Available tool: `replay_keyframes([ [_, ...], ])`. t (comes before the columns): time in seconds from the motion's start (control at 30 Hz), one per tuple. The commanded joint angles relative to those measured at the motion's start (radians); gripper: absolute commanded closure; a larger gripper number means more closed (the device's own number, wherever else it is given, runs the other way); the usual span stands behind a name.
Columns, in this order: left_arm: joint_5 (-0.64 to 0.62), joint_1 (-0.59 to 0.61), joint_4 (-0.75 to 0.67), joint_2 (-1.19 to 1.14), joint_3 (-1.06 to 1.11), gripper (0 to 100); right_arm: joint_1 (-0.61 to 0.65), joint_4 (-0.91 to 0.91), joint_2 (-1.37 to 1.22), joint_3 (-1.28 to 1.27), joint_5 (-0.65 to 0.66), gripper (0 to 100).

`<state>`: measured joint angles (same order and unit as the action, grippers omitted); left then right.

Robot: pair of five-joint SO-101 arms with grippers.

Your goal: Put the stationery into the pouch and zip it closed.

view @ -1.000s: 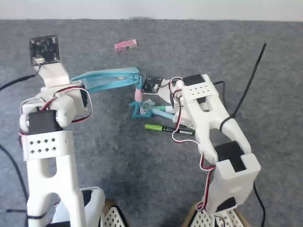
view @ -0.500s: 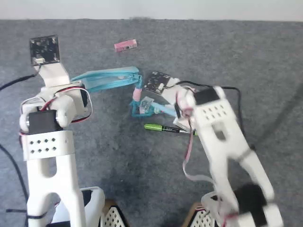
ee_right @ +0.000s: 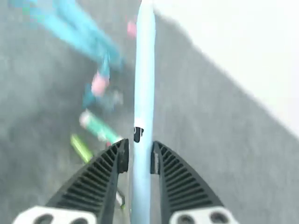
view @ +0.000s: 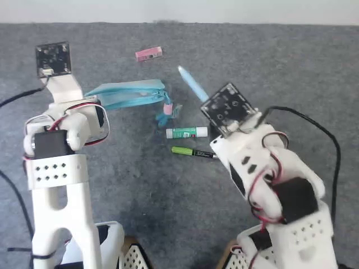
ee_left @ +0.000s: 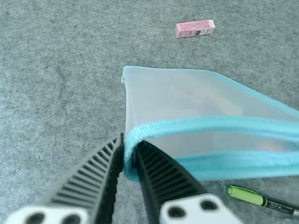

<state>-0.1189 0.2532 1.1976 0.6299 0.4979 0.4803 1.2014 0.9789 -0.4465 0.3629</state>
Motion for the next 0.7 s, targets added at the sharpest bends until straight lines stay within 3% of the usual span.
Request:
replay_keyframes([
  [0.0,-0.014,0.009,-0.02,-0.002,0.001,99,0.096,-0.107,0.016,0.086,-0.084,99.1],
  [0.23,-0.014,0.009,-0.018,-0.002,0.002,99,0.217,-0.507,-0.035,0.043,-0.198,99.1],
  [0.43,-0.014,0.009,-0.018,-0.002,0.002,99,0.303,-0.839,-0.073,-0.166,-0.288,99.1],
  [0.67,-0.014,0.009,-0.018,-0.002,0.002,99,0.337,-1.271,-0.179,-0.321,-0.232,99.1],
])
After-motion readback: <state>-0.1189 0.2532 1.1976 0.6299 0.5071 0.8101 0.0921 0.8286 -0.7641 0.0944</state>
